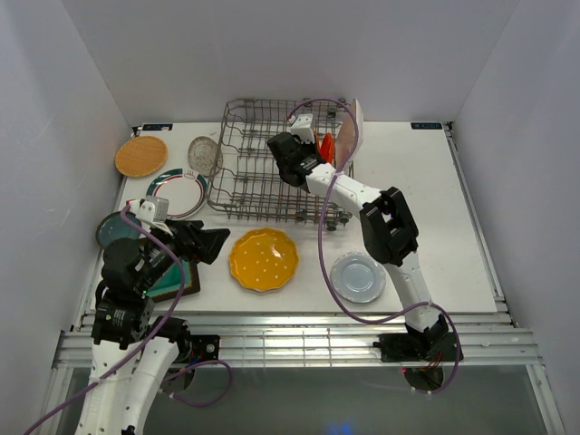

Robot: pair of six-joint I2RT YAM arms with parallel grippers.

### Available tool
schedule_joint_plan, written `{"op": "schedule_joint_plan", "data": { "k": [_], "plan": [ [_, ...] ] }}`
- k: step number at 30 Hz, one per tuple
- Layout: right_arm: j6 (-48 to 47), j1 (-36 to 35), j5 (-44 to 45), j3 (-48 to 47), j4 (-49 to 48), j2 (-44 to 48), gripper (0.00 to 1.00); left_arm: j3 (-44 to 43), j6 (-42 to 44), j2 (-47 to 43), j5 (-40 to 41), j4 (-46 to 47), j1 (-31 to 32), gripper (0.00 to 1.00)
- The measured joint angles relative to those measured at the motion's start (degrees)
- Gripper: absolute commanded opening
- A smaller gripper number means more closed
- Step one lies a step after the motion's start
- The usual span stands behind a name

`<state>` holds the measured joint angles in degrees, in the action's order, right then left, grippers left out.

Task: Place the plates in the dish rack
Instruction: Insert the plate into the dish rack.

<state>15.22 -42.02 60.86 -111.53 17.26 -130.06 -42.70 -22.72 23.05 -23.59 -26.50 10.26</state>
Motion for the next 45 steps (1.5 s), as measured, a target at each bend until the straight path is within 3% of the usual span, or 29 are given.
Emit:
{"op": "schedule_joint_plan", "data": {
  "k": [17,30,33,45],
  "plan": [
    [2.16,0.00,-1.73,0.74,2.56,0.63,0.35,0.00,0.00,-0.02,-0.02,0.00,0.11,0.98],
    [2.84,-0.48,-2.80,4.42,3.67,9.01,0.39,0.00,0.00,-0.02,-0.02,0.00,0.13,0.98],
    [2.84,-0.92,-3.56,8.15,2.80,12.39,0.45,0.00,0.00,-0.02,-0.02,0.00,0.24,0.98],
    [4.11,-2.12,-8.61,38.25,-5.88,34.93,0.46,0.00,-0.02,-0.04,-0.02,0.00,0.37,0.98]
  ]
}}
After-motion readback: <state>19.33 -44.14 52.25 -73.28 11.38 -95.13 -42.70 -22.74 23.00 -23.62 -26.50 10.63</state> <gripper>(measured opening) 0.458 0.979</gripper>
